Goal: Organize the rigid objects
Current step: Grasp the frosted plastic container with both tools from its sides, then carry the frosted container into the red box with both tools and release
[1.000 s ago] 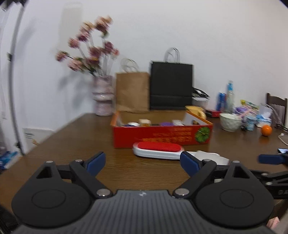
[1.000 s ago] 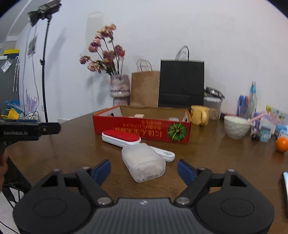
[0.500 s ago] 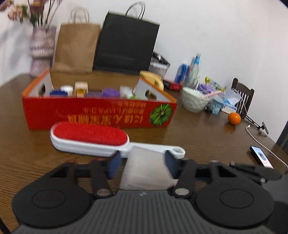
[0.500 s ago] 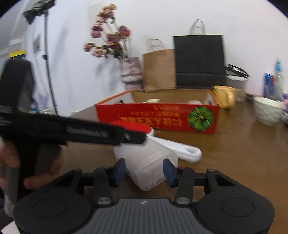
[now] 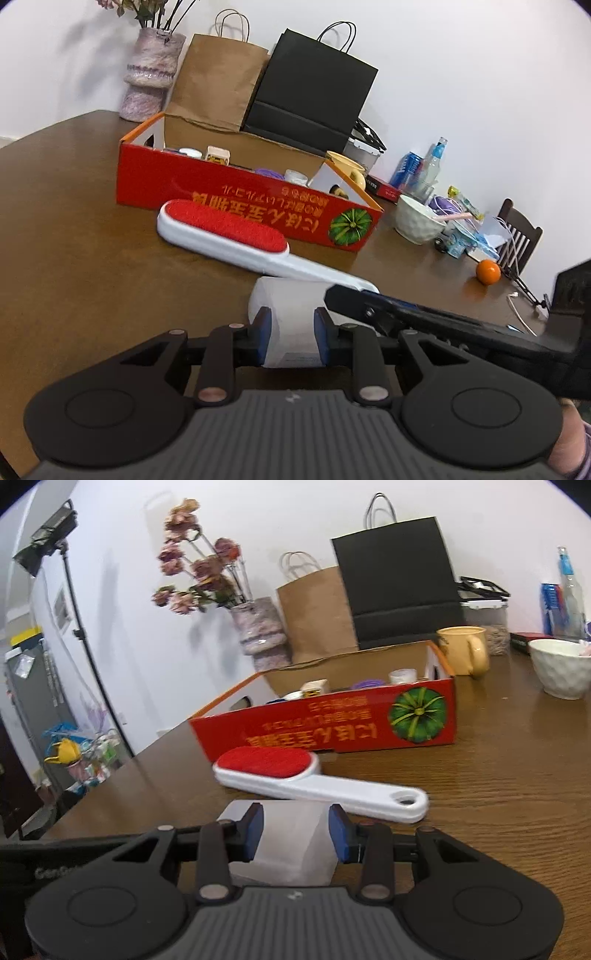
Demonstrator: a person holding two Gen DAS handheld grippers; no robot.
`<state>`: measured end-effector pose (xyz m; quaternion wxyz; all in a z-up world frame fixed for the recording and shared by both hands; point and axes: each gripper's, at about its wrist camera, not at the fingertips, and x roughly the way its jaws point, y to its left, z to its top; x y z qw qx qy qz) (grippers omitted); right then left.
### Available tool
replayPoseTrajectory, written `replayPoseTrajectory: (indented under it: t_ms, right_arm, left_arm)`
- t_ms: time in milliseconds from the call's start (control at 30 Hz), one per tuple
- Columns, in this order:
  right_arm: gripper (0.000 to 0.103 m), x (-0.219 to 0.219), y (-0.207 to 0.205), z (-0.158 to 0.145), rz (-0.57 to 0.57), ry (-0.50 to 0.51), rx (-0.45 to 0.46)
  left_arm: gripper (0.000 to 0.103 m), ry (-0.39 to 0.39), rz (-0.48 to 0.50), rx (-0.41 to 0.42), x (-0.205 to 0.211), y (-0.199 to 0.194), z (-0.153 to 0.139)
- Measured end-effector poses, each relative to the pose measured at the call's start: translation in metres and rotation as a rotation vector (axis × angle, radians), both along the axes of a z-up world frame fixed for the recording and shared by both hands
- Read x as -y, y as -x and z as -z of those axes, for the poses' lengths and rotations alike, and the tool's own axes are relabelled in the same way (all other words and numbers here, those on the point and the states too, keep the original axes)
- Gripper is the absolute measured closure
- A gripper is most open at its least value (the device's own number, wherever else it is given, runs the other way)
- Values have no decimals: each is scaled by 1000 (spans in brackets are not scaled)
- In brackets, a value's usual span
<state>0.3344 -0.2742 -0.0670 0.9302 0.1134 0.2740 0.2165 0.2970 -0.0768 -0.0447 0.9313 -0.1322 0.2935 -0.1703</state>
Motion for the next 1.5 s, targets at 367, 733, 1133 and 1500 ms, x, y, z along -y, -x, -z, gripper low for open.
replayPoseTrajectory:
  t_ms: [367,733,1133,1500]
  right_arm:
    - [70,7,19,1,16,-74,-50]
    - [78,-14,65,-36,0,-30,186]
    - [78,-30,41,-86,-27,-46,324]
    - [78,-37,-116,-121,-16,-103,158]
  left_arm:
    - [66,124,13,-42,-15,-9,11]
    - [67,157,-32,168,-30,37,-16]
    - [68,147,-38,360,-41,18,-69]
    - [68,49,-17,264,-51,-127,-114]
